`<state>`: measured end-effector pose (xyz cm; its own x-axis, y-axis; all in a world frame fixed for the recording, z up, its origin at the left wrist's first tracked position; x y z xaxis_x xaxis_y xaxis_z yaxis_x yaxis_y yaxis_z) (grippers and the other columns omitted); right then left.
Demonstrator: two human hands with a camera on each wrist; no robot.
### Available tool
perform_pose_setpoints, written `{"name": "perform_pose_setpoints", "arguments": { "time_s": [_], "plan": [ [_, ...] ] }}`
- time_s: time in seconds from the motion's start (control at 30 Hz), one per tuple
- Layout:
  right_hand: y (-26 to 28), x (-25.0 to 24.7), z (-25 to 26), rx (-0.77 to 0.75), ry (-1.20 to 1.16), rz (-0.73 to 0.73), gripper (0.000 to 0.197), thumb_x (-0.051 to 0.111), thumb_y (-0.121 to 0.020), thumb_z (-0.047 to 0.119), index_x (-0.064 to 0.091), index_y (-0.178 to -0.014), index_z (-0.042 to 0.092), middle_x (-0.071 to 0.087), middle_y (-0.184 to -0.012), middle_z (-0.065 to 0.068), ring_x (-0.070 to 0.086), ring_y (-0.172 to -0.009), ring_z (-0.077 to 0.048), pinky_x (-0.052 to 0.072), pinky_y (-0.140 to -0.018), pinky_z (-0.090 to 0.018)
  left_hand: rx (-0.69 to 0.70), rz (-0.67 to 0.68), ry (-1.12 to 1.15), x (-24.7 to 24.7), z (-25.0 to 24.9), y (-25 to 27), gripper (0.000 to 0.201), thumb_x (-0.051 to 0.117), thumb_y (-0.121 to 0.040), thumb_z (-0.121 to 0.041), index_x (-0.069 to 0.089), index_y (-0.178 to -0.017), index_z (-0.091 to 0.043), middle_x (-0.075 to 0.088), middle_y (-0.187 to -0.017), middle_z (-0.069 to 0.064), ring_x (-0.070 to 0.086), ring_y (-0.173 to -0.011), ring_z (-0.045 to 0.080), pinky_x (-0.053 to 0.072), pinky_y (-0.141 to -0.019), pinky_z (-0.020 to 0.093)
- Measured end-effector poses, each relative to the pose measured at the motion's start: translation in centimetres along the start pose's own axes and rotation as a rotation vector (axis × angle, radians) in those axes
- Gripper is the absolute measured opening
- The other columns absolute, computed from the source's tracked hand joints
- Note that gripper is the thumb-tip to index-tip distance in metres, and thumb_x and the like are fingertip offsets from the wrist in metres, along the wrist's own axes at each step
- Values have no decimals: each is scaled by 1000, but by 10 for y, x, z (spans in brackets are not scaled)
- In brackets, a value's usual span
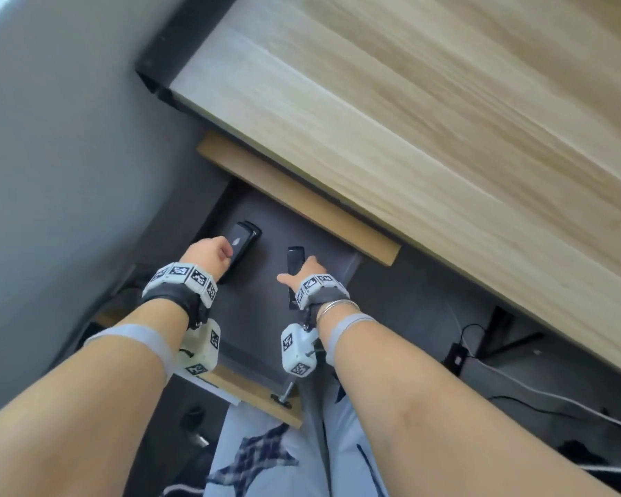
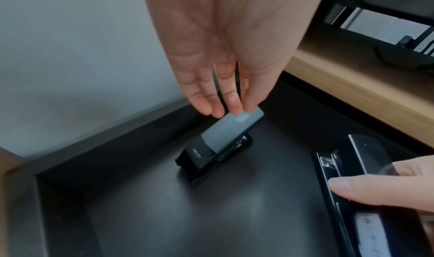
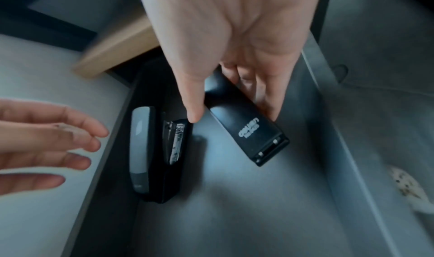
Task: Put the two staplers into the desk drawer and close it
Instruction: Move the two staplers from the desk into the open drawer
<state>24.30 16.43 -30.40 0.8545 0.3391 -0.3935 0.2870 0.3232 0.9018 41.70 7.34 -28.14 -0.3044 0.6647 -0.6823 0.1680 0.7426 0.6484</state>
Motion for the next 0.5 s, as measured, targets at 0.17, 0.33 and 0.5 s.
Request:
{"name": "perform_pose_setpoints", "arguments": {
  "time_s": [0.17, 0.33, 0.5],
  "plan": [
    [-27, 9, -6, 99, -141, -16, 70, 65, -88, 38, 33, -140, 4, 49, -143, -13, 50, -130, -31, 41, -103, -37, 10, -15, 18, 14, 5, -17, 24, 50, -85, -3, 66, -102, -6, 67, -108, 17, 61, -103, 34, 47, -91, 36],
    [-41, 18, -10, 139, -276, -59, 64, 65, -88, 37, 37, -135, 3, 52, -139, -14, 53, -127, -31, 43, -102, -38, 27, -37, 27, 21, 9, -29, 24, 50, -83, -1, 67, -99, -7, 68, -104, 17, 62, -98, 32, 47, -86, 31],
    [-49, 28, -14, 178, -301, -55, 67, 66, -87, 40, 37, -135, 3, 50, -140, -15, 51, -128, -32, 44, -102, -40, 27, -33, 31, 26, 10, -35, 24, 50, -82, -1, 67, -97, -7, 66, -93, 13, 63, -95, 32, 47, -85, 29]
  ]
}}
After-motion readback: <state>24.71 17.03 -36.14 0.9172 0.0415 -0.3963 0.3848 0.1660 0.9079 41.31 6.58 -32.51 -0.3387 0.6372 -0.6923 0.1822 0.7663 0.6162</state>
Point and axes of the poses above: each hand's wrist, its own y-axis away from the middle knuckle, its own x-axis out of the palm, z = x × y, the point moved 6 cm from there along -y, towards the middle knuckle
